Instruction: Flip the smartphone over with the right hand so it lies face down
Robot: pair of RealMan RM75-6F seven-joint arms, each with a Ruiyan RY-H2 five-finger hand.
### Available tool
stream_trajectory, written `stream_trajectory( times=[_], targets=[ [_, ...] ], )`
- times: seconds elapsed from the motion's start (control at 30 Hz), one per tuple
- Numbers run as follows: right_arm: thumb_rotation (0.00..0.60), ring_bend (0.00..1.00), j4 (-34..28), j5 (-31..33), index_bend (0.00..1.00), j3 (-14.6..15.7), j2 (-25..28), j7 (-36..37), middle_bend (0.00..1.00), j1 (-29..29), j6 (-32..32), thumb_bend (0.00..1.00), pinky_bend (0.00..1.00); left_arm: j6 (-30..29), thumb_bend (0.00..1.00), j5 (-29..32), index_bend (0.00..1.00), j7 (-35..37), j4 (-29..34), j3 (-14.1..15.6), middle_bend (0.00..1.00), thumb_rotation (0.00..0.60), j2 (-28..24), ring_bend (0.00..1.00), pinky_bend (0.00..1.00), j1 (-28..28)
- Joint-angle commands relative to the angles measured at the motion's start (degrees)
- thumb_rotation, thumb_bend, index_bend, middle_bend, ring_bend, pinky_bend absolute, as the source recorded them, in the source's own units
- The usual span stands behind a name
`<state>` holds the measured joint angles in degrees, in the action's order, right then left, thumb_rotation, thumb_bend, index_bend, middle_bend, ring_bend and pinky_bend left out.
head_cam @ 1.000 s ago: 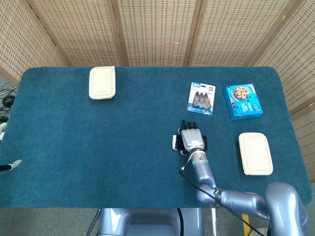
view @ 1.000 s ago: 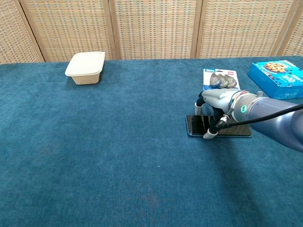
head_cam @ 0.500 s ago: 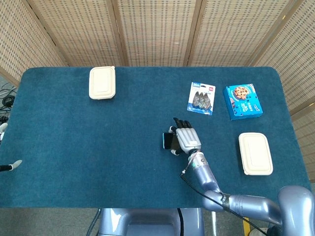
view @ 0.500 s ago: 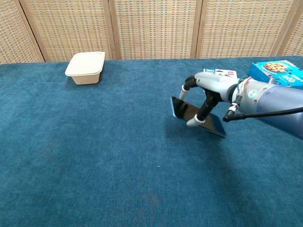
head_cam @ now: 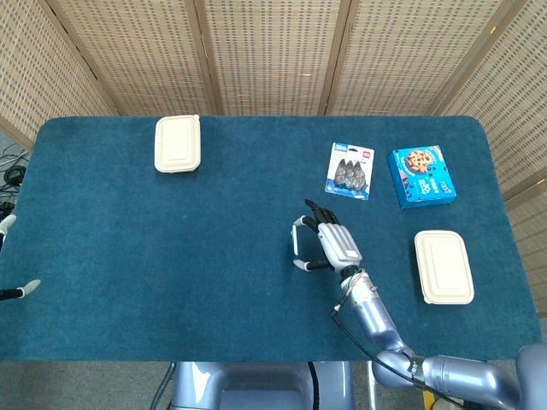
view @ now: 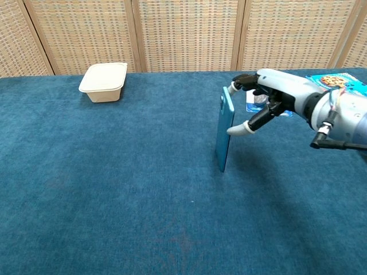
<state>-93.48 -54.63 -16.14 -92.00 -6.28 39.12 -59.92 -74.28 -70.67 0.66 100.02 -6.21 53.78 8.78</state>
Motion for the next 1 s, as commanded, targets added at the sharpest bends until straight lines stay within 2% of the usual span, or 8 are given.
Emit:
stream_trajectory(
  times=[0.03,0.07,0.13,0.2,0.43,0.7,0.83,1.0],
  targets=[
    [0.600,0.00,3.4,-4.3,0.41,1.8,0.7,7.2,0.00,-2.9,0.6,0.43,0.00,0.1,0.00,0.1,0.00,0.0,-0.1,0.0,0.00,0.600,0.0,0.00,0.00,0.0],
    [0.600,0.00,4.4,-5.9,0.33,2.3,1.0,9.1,0.00,-3.5,0.8,0.40,0.00,0.1,0.00,0.2,0.00,-0.1,-0.1,0.0,0.00,0.600,0.0,0.00,0.00,0.1],
    [0.600,0.00,6.2,-9.2,0.07,3.9,2.2,12.7,0.00,-4.7,1.3,0.25,0.00,0.2,0.00,0.3,0.00,-0.3,0.0,0.0,0.00,0.600,0.1,0.00,0.00,0.1],
    [0.600,0.00,7.5,-11.5,0.00,5.5,3.9,15.1,0.00,-5.7,2.3,0.17,0.00,0.2,0.00,0.3,0.00,-0.5,0.0,0.0,0.00,0.600,0.2,0.00,0.00,0.2],
    [0.600,0.00,10.0,-17.1,0.00,8.2,10.4,19.1,0.00,-8.5,1.2,0.16,0.00,-0.2,0.00,-0.1,0.00,-0.4,0.4,0.1,0.00,0.600,0.0,0.00,0.00,0.1],
    [0.600,0.00,5.0,-24.1,0.00,10.7,20.8,20.0,0.00,-12.8,-4.7,0.15,0.00,-1.7,0.00,-1.9,0.00,0.2,1.1,0.5,0.00,0.600,-0.4,0.00,0.00,-0.6],
    [0.600,0.00,3.4,-28.3,0.00,13.1,23.6,16.7,0.00,-16.4,-10.6,0.13,0.00,-2.8,0.00,-3.4,0.00,-0.3,1.2,1.0,0.00,0.600,-0.2,0.00,0.00,-1.0],
    [0.600,0.00,3.9,-31.8,0.00,15.0,23.6,8.0,0.00,-20.5,-17.9,0.06,0.00,-5.4,0.00,-6.9,0.00,-0.6,-1.7,1.1,0.00,0.600,2.4,0.00,0.00,-1.1]
  ],
)
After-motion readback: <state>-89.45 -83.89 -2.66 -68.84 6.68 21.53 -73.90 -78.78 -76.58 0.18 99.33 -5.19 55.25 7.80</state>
